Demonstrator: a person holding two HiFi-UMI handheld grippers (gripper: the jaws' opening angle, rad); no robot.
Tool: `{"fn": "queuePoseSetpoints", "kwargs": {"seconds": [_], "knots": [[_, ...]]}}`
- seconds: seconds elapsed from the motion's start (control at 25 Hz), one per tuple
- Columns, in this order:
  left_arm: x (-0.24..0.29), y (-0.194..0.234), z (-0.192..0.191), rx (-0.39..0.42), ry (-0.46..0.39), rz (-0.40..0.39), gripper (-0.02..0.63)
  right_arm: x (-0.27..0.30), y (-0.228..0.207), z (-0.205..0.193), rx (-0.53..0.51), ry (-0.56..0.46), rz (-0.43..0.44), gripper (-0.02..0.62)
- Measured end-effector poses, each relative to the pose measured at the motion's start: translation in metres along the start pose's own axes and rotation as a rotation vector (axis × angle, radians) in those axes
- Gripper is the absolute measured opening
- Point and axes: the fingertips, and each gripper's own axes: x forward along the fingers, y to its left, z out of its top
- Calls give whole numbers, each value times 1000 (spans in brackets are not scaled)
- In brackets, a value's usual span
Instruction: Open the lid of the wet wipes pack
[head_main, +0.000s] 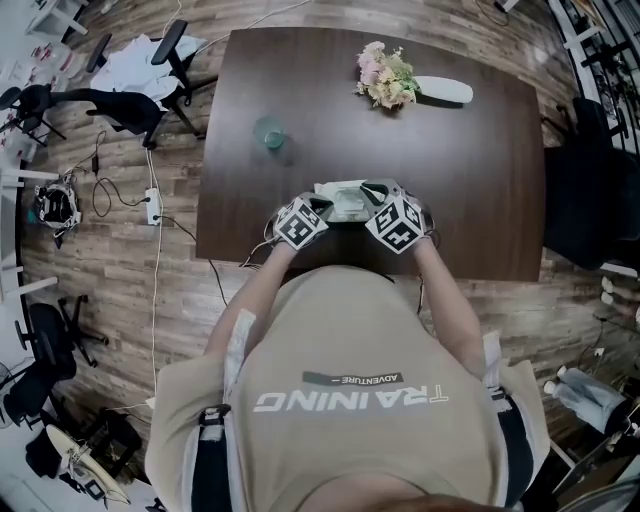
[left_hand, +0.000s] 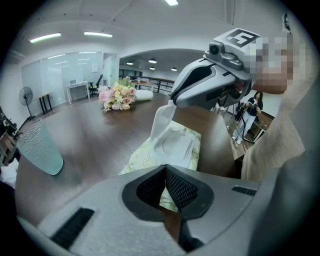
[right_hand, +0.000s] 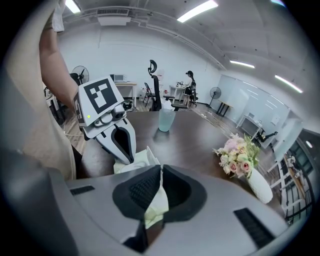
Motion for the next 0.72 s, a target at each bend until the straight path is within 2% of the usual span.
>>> {"fn": "queuePoseSetpoints", "kwargs": {"seconds": [0.4,0.72], "knots": [[-1,0,0,-11,-27,5,9,12,-16,4,2,20,20,23],[0,0,-1,-35,-40,4,9,30,-31,4,17,35,92,23]]}}
